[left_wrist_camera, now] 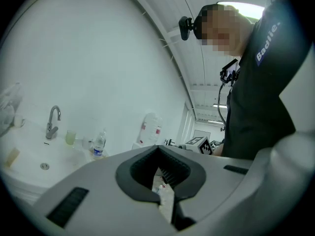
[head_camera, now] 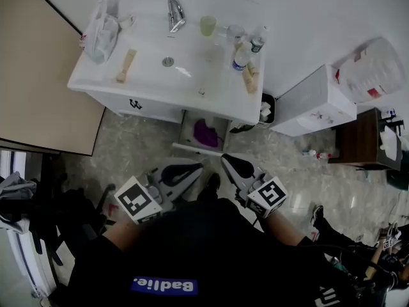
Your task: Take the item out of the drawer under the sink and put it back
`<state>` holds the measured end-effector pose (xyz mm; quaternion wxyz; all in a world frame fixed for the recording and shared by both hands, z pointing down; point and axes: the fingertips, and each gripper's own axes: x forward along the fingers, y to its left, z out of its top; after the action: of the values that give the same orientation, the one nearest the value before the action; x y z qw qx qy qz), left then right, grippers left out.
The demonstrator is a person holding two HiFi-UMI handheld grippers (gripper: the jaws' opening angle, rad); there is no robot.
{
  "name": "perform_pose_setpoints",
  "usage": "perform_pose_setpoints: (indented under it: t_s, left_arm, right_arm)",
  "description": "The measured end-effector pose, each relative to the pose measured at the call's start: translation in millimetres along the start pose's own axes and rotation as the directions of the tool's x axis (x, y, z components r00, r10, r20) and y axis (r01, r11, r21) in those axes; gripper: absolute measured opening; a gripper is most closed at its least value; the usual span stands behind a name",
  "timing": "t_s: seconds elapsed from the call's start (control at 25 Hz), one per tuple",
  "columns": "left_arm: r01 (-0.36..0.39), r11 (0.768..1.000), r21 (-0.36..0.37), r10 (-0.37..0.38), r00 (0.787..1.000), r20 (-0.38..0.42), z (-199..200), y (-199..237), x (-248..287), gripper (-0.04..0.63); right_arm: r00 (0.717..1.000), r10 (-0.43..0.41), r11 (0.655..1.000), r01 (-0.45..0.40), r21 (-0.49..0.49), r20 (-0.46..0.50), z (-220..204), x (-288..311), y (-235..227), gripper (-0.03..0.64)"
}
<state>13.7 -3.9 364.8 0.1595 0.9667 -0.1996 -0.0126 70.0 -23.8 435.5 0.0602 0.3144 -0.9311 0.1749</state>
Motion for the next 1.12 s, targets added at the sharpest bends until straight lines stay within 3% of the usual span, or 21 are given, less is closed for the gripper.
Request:
perform_pose_setpoints:
  t_s: [0.52, 1.12]
  left_arm:
    - [-0.052, 0.998, -0.019, 0.052, 0.999, 0.009, -9.9, 19.0, 42.4, -0.005]
    - [-0.06, 0.998, -0.025, 0.06, 0.998, -0.028, -16.5, 19.6, 42.2, -0.005]
  right_arm:
    - [0.993, 0.067, 0.998, -0.068, -0.002, -0.102, -35.8, 13.6, -53.2, 0.006]
    - [0.963, 0.067, 0.998, -0.063, 0.022, -0.26, -109.9, 49.1, -89.5, 0.058]
